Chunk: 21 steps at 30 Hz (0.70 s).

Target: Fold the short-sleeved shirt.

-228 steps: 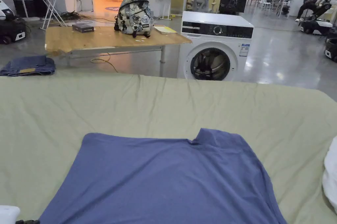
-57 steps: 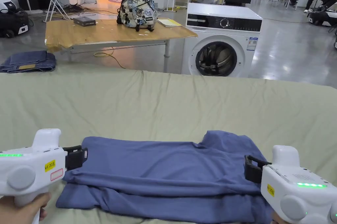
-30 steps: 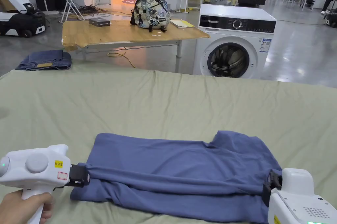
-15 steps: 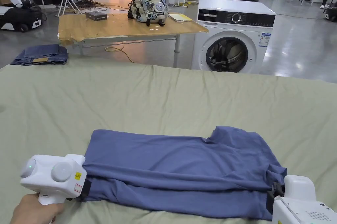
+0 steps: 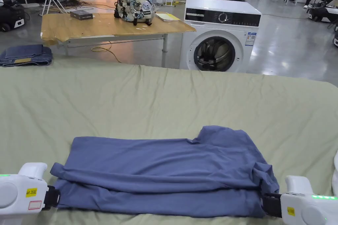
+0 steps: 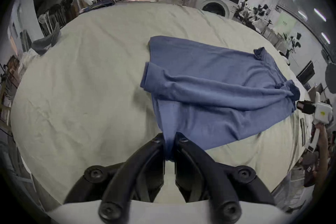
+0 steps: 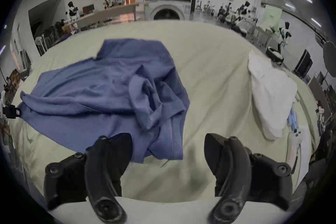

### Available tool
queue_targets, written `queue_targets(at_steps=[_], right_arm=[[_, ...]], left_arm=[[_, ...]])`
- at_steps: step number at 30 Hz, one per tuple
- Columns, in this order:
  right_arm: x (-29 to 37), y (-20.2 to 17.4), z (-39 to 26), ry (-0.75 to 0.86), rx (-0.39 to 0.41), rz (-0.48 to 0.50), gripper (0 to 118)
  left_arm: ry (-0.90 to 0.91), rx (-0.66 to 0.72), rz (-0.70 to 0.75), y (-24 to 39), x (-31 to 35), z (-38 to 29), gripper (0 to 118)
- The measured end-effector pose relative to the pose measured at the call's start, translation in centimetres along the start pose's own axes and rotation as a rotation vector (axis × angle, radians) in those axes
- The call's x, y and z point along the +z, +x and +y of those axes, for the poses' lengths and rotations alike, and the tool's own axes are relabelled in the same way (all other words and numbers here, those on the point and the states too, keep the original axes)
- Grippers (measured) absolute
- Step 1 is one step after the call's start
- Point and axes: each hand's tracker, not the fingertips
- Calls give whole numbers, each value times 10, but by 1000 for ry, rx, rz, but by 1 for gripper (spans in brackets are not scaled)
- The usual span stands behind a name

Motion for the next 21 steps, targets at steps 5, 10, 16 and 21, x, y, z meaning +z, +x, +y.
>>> queue_targets(at_steps=[5,10,16,21], right_arm=[[-31,-7,-3,-77,1,50,83],[-16,-24,-2,-35,83,37,44],[9,-23,-5,-4,56,15,2],[58,-16,15,47,58,14,2]], left_arm=[[-4,5,5,1,-3,-2,3],[-1,4,11,3,-5,-2,3],[29,-3,7,5,10,2,3],[96,-12,-18,6,41,13,3]])
